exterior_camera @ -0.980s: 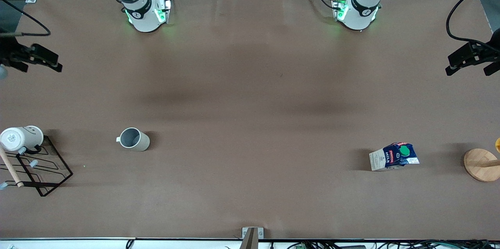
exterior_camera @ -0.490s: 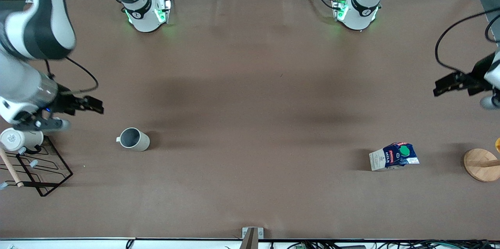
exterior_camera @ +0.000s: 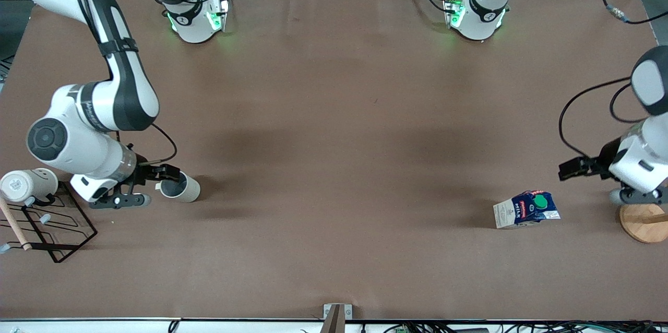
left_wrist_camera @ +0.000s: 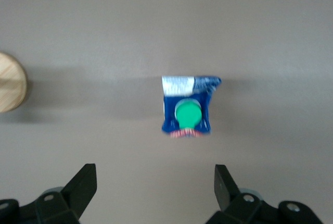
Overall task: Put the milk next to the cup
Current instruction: 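Grasp the white mug with the right gripper while the left gripper grasps the carton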
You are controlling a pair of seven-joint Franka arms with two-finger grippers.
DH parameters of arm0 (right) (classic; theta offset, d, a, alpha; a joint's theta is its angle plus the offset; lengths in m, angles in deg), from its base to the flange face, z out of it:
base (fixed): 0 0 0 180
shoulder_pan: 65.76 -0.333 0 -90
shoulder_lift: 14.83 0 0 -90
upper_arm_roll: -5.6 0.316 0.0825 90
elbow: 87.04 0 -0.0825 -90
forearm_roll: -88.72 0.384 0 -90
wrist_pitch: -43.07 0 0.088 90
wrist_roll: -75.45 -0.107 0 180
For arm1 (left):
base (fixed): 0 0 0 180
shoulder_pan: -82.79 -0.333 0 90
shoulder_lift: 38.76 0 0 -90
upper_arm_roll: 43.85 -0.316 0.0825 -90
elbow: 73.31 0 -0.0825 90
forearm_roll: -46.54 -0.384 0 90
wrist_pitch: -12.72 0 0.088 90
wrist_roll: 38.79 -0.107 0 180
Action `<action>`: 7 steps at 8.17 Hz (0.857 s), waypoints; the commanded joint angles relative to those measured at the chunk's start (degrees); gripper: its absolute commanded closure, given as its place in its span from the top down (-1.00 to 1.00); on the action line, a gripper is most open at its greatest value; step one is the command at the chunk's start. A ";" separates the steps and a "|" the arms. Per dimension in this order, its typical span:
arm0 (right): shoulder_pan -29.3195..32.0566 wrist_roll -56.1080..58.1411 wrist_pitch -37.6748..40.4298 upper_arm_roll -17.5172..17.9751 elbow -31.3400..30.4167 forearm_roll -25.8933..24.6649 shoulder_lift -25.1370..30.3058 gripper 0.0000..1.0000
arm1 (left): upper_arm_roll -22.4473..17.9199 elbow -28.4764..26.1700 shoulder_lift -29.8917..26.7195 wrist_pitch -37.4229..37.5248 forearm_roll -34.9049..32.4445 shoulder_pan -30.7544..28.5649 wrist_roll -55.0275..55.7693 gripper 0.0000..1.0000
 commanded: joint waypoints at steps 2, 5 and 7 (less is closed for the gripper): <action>-0.42 -0.90 -11.52 -0.08 -7.30 1.14 -0.58 1.00 | 0.10 1.51 6.38 -8.01 5.31 0.13 0.60 1.00; -1.91 -2.93 -11.20 -0.08 -7.40 2.90 -1.81 1.00 | 0.10 1.25 9.03 -10.14 5.51 0.49 1.04 1.00; -2.53 -3.54 -11.55 -0.08 -7.40 2.90 -3.22 1.00 | 0.19 0.99 10.52 -11.90 5.59 0.75 1.13 1.00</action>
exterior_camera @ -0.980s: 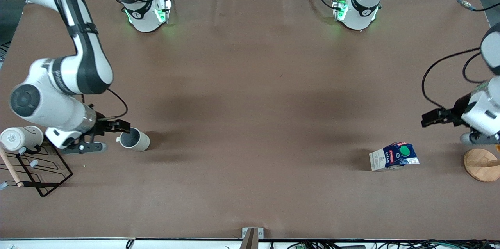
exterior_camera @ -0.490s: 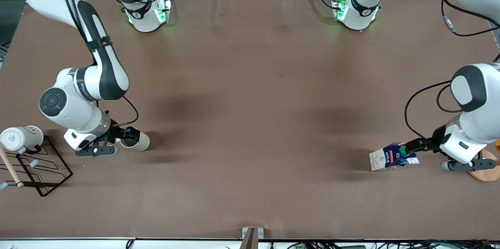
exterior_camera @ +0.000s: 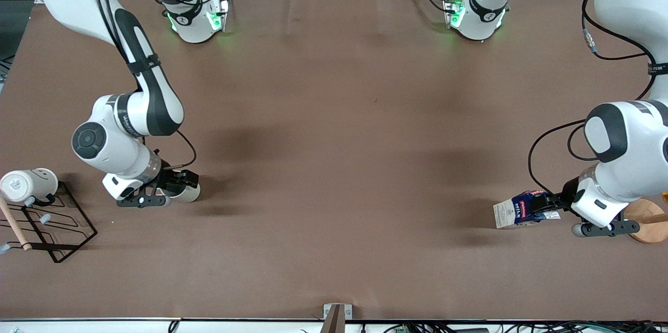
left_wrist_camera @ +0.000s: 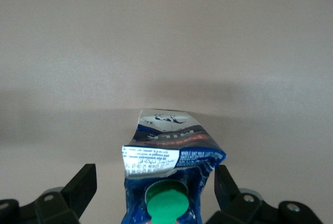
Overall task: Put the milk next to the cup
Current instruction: 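Grasp the white mug with the right gripper while the left gripper grasps the carton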
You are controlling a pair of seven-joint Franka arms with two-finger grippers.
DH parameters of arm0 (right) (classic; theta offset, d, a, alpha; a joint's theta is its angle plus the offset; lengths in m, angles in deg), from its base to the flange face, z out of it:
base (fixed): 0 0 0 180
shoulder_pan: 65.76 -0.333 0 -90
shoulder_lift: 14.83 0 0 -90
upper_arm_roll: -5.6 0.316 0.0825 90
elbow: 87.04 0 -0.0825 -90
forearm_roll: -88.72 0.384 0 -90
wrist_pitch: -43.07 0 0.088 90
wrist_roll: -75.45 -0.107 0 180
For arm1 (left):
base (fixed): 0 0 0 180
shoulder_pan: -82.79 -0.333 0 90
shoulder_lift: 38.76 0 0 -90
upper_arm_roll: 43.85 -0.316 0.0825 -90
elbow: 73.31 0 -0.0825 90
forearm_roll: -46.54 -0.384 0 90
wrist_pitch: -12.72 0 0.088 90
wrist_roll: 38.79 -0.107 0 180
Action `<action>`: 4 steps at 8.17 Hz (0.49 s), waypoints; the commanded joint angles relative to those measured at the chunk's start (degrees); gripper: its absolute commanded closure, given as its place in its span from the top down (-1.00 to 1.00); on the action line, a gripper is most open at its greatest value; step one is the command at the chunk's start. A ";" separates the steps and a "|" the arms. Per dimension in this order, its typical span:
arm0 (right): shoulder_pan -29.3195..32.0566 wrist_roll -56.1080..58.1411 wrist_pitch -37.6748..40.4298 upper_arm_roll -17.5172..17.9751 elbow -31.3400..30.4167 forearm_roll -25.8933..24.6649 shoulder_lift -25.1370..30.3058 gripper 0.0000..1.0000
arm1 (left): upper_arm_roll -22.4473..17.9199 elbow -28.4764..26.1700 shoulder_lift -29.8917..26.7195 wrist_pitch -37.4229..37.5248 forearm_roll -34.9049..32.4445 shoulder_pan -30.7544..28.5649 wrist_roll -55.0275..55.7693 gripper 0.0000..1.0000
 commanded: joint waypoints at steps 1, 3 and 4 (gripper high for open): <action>-0.62 -0.93 -0.91 -0.13 -0.57 0.59 -1.25 0.99 | -0.05 0.82 1.64 -1.14 0.70 0.45 0.47 0.99; -0.62 -1.02 -0.73 -0.13 -0.57 0.59 -1.78 0.33 | 0.13 0.74 2.17 -1.23 0.70 0.54 0.47 0.76; -0.36 -1.02 -0.82 -0.13 -0.48 0.59 -1.78 -0.21 | 0.21 0.65 2.17 -1.14 0.61 0.54 0.47 0.52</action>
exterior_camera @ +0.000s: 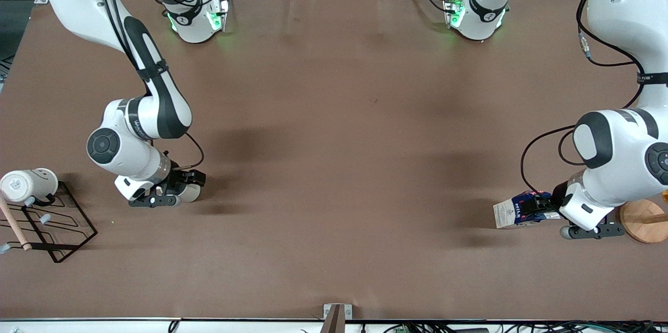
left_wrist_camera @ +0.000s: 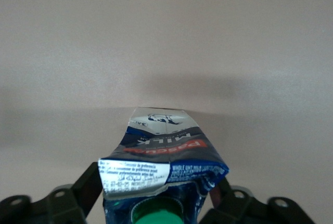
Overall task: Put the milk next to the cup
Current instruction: 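Carry the mug and the milk carton toward the table middle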
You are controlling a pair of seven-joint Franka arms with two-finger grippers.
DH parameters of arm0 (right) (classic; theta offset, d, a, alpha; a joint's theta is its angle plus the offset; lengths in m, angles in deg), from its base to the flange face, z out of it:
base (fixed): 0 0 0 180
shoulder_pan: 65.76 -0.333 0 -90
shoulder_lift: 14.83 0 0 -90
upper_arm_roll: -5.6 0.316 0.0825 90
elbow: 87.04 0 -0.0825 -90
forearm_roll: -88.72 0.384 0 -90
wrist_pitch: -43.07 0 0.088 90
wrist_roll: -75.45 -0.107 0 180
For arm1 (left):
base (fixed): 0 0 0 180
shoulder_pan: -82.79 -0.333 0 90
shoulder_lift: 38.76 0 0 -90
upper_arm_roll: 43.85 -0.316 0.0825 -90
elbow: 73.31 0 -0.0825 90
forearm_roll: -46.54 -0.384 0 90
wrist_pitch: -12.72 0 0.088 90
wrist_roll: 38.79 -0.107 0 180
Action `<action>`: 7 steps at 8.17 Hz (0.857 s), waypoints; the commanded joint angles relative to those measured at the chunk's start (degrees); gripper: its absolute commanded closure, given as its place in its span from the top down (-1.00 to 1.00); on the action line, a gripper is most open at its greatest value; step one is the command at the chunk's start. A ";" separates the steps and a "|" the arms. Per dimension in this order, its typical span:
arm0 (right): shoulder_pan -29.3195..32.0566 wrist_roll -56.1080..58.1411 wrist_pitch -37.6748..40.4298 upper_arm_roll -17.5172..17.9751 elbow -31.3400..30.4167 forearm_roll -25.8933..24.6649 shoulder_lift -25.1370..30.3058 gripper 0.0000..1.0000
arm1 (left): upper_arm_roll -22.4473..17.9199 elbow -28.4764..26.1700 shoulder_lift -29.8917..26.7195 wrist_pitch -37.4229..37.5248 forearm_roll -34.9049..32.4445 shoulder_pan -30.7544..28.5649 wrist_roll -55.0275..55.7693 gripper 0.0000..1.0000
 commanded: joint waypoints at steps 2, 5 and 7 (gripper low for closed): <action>-0.06 -0.85 -0.70 -0.09 -0.18 0.77 0.33 -0.99 | 0.18 0.65 0.19 -0.26 0.44 0.25 0.15 0.04; -0.23 -1.02 -0.26 -0.09 0.44 5.24 0.95 -1.00 | 0.18 1.08 -0.42 -0.26 -0.35 2.01 0.06 -0.21; -1.01 -5.39 0.26 0.00 1.31 5.25 2.87 -1.00 | 0.27 1.44 -2.00 -0.26 0.08 3.06 0.23 -0.22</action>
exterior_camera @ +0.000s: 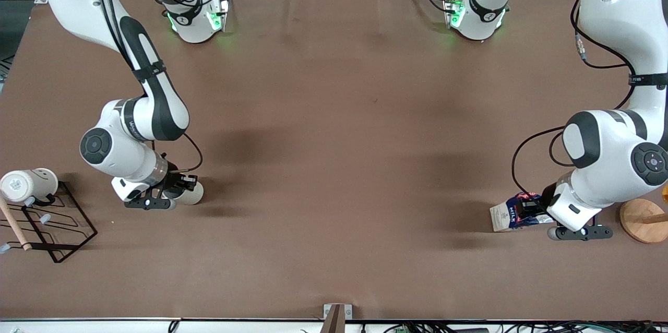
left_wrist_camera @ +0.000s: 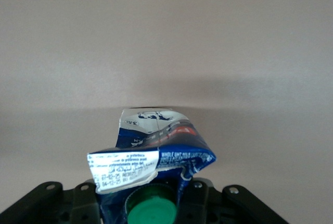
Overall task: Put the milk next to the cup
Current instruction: 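Carry the mug and the milk carton toward the table middle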
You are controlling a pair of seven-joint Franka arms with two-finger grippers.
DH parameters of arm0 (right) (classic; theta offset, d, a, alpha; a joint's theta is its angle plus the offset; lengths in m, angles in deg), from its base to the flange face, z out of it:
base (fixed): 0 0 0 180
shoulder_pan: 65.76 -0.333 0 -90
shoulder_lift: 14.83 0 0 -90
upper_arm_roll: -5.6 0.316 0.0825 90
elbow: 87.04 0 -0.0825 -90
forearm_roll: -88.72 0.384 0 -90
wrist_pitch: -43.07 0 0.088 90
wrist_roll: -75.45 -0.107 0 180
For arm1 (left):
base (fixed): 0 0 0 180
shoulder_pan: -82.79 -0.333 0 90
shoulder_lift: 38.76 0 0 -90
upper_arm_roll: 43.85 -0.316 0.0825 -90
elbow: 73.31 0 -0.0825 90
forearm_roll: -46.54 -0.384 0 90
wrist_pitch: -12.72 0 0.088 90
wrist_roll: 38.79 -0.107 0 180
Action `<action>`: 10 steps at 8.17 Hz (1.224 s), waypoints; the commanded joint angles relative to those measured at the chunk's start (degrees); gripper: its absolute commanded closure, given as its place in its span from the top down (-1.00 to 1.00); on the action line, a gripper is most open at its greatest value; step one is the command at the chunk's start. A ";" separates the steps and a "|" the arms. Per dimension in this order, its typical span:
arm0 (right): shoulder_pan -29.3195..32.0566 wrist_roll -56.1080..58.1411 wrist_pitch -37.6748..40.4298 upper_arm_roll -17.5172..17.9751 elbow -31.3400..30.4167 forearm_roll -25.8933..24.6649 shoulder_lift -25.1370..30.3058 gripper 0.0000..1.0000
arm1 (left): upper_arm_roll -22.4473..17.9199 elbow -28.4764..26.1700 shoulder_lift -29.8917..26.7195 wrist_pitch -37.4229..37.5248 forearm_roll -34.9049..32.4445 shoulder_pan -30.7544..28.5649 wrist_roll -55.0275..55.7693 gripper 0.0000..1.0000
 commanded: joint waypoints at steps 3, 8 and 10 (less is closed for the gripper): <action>-14.88 -22.55 0.95 -0.36 3.74 0.02 3.21 -1.00 | 2.32 0.02 -4.85 0.47 -0.26 3.02 6.36 -0.22; -28.10 -36.22 0.95 -0.63 18.40 -3.13 -9.16 -0.99 | 2.33 1.95 -9.68 7.32 -0.35 14.09 23.93 -0.22; -29.43 -37.64 1.12 -0.45 21.50 -7.27 -12.95 -0.99 | 2.42 2.83 -11.10 10.57 -0.53 18.48 29.22 -0.24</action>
